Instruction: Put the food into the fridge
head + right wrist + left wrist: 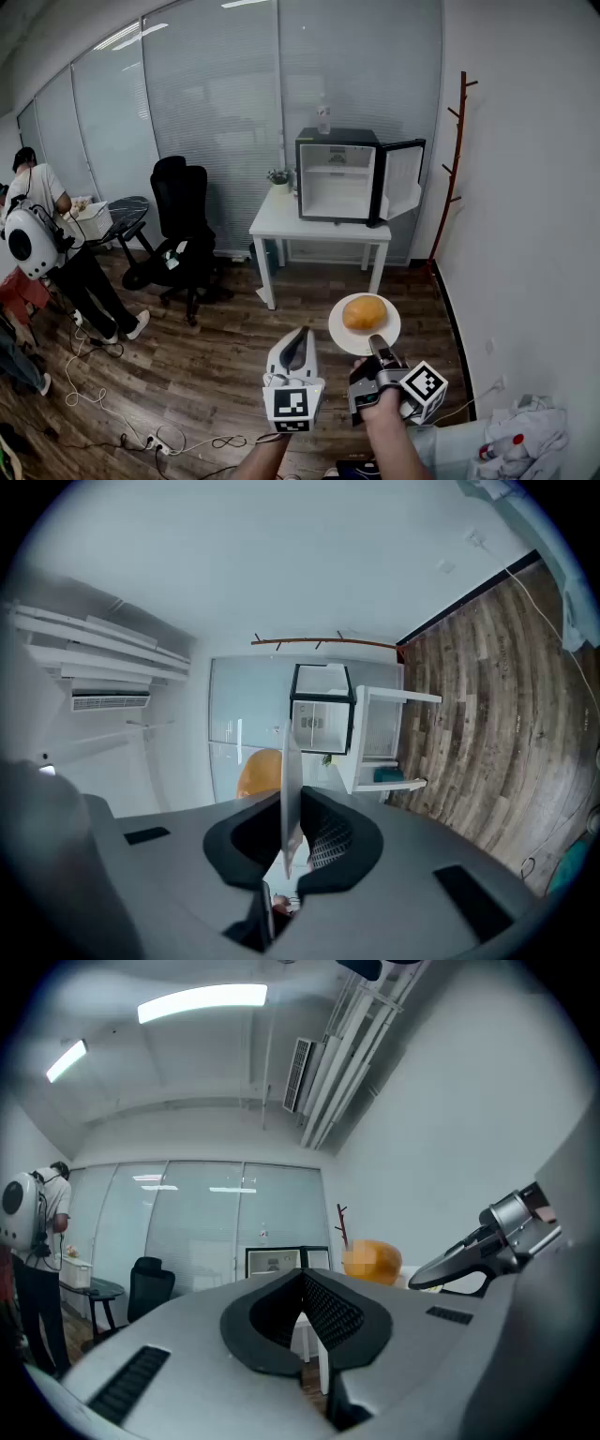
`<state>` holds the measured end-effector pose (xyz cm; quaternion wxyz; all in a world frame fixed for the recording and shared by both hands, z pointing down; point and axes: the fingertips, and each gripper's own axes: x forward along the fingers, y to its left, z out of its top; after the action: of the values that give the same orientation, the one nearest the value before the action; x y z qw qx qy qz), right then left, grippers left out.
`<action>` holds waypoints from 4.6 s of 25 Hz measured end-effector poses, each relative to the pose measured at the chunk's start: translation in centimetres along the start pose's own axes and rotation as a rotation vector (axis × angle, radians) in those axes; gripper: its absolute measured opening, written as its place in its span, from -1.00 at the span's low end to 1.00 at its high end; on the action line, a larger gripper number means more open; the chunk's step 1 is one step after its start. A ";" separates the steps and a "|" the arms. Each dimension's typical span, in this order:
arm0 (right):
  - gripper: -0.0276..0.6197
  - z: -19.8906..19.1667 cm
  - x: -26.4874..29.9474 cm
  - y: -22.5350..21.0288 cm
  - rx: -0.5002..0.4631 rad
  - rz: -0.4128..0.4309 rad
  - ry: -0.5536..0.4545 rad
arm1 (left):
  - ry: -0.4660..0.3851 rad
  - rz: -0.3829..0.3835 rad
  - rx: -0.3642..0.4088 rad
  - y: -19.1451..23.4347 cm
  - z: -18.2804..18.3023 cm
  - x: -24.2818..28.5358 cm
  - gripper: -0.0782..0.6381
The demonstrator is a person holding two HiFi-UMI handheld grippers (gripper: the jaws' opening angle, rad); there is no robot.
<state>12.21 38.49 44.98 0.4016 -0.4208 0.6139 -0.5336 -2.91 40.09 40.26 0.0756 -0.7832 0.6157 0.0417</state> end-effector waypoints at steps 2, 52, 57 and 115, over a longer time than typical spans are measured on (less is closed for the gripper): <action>-0.77 0.1 0.2 -0.1 -0.001 -0.009 -0.004 | 0.001 -0.001 -0.002 0.0 0.0 0.3 -0.71; -0.77 8.6 15.2 -4.1 0.013 -0.040 -0.001 | 0.024 0.009 -0.001 0.2 -4.7 17.0 -0.71; -0.77 7.0 20.1 -4.4 0.011 -0.069 -0.004 | 0.039 0.007 -0.017 4.2 -5.8 20.2 -0.71; -0.77 26.1 59.9 -7.0 0.050 -0.063 0.003 | 0.051 0.033 0.007 10.4 -11.1 64.2 -0.71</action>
<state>18.02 -26.91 46.47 0.3943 -0.4289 0.5873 -0.5618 1.98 -25.70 40.32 0.0616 -0.7734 0.6306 0.0208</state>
